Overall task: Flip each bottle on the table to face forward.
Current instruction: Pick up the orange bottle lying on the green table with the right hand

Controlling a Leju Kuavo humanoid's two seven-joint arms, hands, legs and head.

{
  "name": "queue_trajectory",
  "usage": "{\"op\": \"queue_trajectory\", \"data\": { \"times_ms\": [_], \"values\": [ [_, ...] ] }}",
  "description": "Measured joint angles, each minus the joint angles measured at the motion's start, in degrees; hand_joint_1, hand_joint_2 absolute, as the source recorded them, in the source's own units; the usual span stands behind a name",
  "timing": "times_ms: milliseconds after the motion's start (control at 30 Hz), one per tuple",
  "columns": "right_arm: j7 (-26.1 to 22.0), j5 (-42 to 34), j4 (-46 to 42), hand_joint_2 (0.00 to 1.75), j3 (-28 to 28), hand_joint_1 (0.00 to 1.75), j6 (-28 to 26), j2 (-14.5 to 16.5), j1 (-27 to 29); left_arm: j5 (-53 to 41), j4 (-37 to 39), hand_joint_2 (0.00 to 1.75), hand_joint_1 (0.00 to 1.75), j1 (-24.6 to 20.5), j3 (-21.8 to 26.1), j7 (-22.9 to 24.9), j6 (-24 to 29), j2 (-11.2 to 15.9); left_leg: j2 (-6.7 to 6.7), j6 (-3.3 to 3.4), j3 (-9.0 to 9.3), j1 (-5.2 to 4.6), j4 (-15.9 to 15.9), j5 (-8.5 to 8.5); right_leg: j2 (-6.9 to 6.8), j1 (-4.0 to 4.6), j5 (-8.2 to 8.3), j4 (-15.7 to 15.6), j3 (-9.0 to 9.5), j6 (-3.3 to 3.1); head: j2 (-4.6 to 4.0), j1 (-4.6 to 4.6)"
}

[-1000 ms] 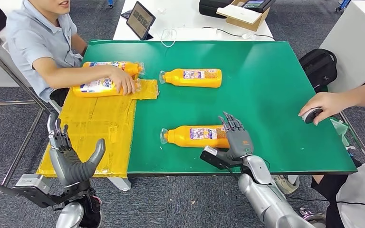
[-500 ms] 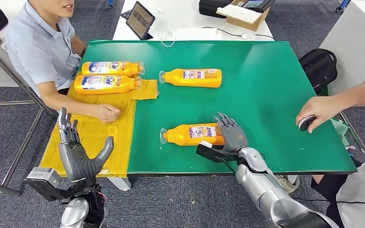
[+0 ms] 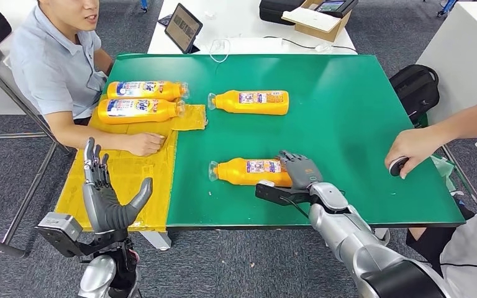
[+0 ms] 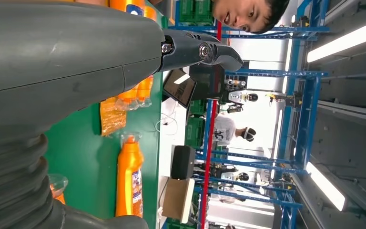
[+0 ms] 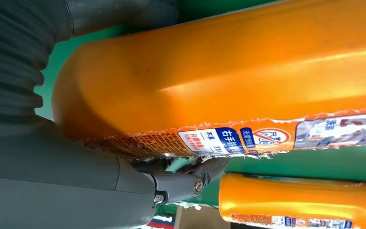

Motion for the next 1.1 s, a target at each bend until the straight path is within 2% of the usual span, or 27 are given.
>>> {"op": "queue_trajectory", "data": {
  "times_ms": [67, 233, 667, 900, 1100],
  "values": [
    [0.9, 0.2, 0.5, 1.75, 0.4, 1.75, 2.5, 0.0, -0.8, 0.0, 0.2, 1.75, 0.0, -0.1, -0.1, 0.1, -0.2, 0.0, 0.02, 0.0, 0.04, 0.0, 0.0, 0.0, 0.01, 0.0, 0.0, 0.0, 0.02, 0.0, 0.0, 0.0],
    [2.1, -0.5, 1.6, 1.75, 1.6, 1.75, 9.3, -0.4, -3.2, 0.0, 0.9, 1.75, 0.0, -0.7, -0.1, 0.3, -1.1, 0.3, 0.13, 0.0, 0.23, 0.0, 0.0, -0.02, 0.04, 0.0, -0.02, 0.0, 0.17, -0.01, 0.0, 0.01],
    [1.3, -2.3, 2.2, 1.75, 1.7, 1.75, 9.6, -0.4, -3.5, -0.2, 1.6, 1.75, 0.0, -1.0, -0.2, 0.3, -1.9, 0.5, 0.13, 0.0, 0.28, 0.0, 0.0, -0.02, 0.04, 0.0, -0.01, 0.0, 0.24, -0.01, 0.0, 0.0],
    [-6.3, -11.3, 2.1, 1.75, 0.7, 1.75, 11.2, -0.2, -3.1, 0.8, 1.7, 1.75, 0.0, -1.0, -0.2, 0.4, -2.7, 0.7, 0.23, 0.01, 0.31, 0.0, 0.0, -0.04, 0.1, 0.01, 0.0, 0.0, 0.24, -0.01, 0.0, 0.01],
    [-14.6, -22.2, -1.5, 1.75, -3.6, 1.75, 5.3, 2.3, 2.7, 5.3, 3.7, 1.75, 0.0, -0.8, 1.0, 1.3, -1.8, 0.3, 0.22, 0.0, 0.25, 0.03, 0.0, -0.04, 0.11, 0.04, -0.01, 0.0, 0.2, -0.02, 0.0, 0.0]
  ]
}}
